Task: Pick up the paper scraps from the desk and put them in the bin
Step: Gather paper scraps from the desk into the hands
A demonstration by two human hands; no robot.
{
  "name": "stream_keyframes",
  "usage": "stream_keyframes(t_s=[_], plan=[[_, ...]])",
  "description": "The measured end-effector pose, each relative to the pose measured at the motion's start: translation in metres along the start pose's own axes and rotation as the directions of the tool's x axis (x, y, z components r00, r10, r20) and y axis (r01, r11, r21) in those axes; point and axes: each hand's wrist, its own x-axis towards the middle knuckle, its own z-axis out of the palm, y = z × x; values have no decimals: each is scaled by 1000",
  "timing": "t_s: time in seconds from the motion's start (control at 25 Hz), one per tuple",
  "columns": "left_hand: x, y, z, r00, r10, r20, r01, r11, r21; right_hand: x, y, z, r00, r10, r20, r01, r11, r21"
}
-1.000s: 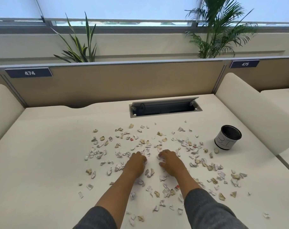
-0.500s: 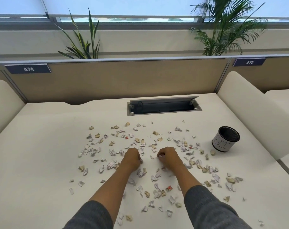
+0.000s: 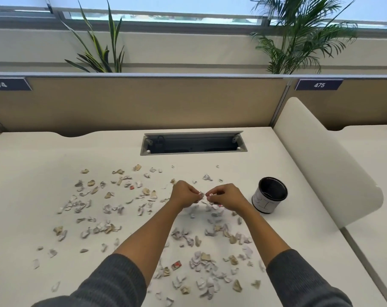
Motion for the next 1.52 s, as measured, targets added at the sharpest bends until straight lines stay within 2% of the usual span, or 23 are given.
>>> stream_keyframes(t_s=[0.2, 0.36, 0.52, 0.76, 0.88, 0.96, 1.08, 1.2, 1.32, 1.44, 1.52], plan=[[-2, 67, 68, 994, 13, 106, -3, 995, -100, -7, 18, -96, 985, 51, -163, -52, 999, -4], [-8, 117, 113, 988, 20, 155, 1, 991, -133, -14, 38, -147, 927, 145, -346, -211, 964, -161], [-10, 143, 147, 992, 57, 112, -53, 998, -44, -18, 53, -162, 924, 177, -340, -246, 954, -172], [-5, 153, 158, 993, 109, 52, -108, 994, -16, -22, 53, -171, 923, 222, -314, -212, 975, 68], [-2, 150, 149, 990, 135, 34, -135, 991, 0, -25, 48, -174, 917, 157, -367, -155, 987, 36], [2, 139, 136, 984, 176, 28, -177, 982, 72, -31, 43, -168, 918, 74, -390, -87, 996, -17], [5, 106, 108, 973, 229, 35, -230, 932, 281, -45, 36, -144, 947, -35, -319, 36, 999, -4], [-1, 64, 84, 964, 240, 115, -266, 857, 442, -51, 36, -106, 989, -111, -94, 112, 994, 6], [-13, 28, 78, 942, 222, 254, -331, 746, 577, -45, 53, -65, 994, -91, 57, 103, 955, -279], [-23, 2, 78, 883, 144, 446, -422, 658, 624, -42, 75, -38, 996, -67, 65, 89, 876, -473], [-28, -9, 78, 861, 102, 499, -443, 633, 635, -42, 88, -26, 996, -59, 69, 87, 830, -551]])
